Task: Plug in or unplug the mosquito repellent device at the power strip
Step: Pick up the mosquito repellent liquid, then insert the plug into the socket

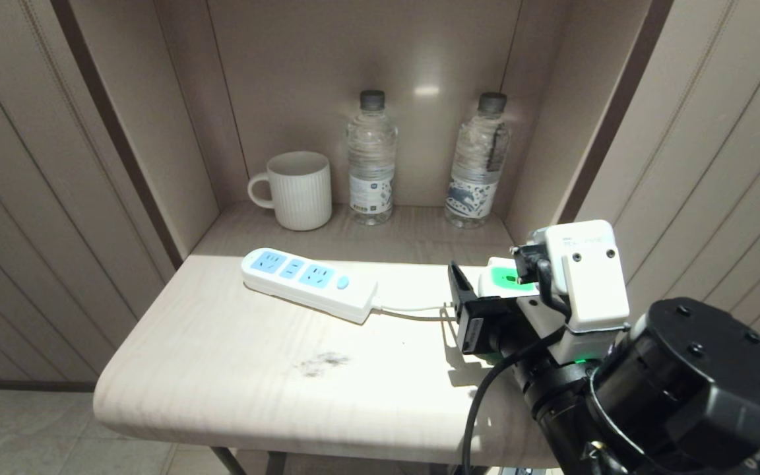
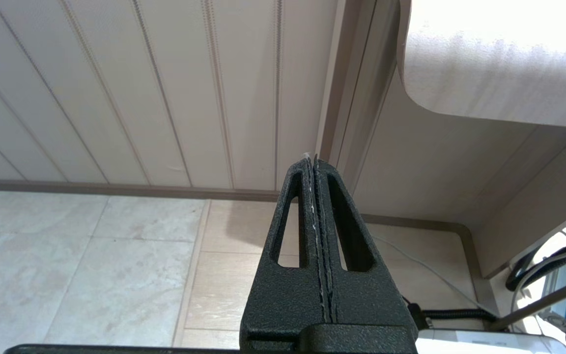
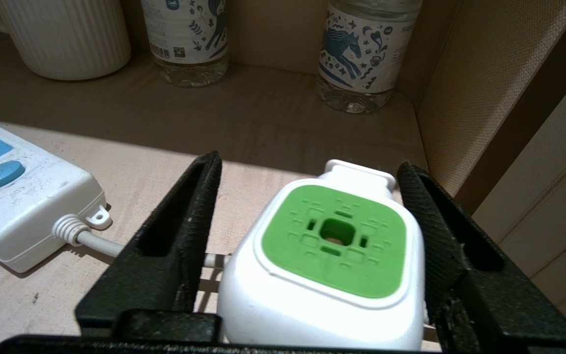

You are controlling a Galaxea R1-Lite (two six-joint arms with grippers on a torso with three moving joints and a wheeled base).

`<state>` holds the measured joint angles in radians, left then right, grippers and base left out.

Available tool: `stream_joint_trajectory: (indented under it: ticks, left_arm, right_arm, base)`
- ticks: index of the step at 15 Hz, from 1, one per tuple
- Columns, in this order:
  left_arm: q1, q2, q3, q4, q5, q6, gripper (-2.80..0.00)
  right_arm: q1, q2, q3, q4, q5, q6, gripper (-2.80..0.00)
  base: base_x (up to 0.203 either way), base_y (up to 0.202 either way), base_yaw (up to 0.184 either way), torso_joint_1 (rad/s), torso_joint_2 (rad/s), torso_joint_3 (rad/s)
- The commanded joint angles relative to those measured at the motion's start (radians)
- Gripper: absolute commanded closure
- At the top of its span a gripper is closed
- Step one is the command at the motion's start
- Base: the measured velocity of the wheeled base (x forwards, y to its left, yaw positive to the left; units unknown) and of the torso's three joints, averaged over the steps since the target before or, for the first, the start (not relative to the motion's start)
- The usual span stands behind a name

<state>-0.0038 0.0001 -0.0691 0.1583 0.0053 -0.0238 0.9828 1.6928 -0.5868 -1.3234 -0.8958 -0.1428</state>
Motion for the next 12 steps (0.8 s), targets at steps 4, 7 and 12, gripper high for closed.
stream_joint_trajectory:
  ticks: [4,7,12]
  left_arm:
    - [0.001,0.001,0.000,0.001,0.001,0.000,0.00]
    - [-0.001,0.001,0.000,0.001,0.001,-0.001,0.00]
    - [-0.001,0.001,0.000,0.001,0.000,-0.001,0.00]
  right_arm:
    - [0.001,-0.001,0.008,-0.011,-0.005,-0.001,0.00]
    - [0.001,-0.005,0.010,-0.010,-0.005,-0.004,0.00]
    - [0.003,-0.116,-0.100,0.043,-0.003,-0.106,0.00]
  base:
    - [0.000,0.000,0.000,0.000,0.00,0.000]
    - [0.000,0.000,0.000,0.000,0.00,0.000]
    - [0.000,0.000,0.000,0.000,0.00,0.000]
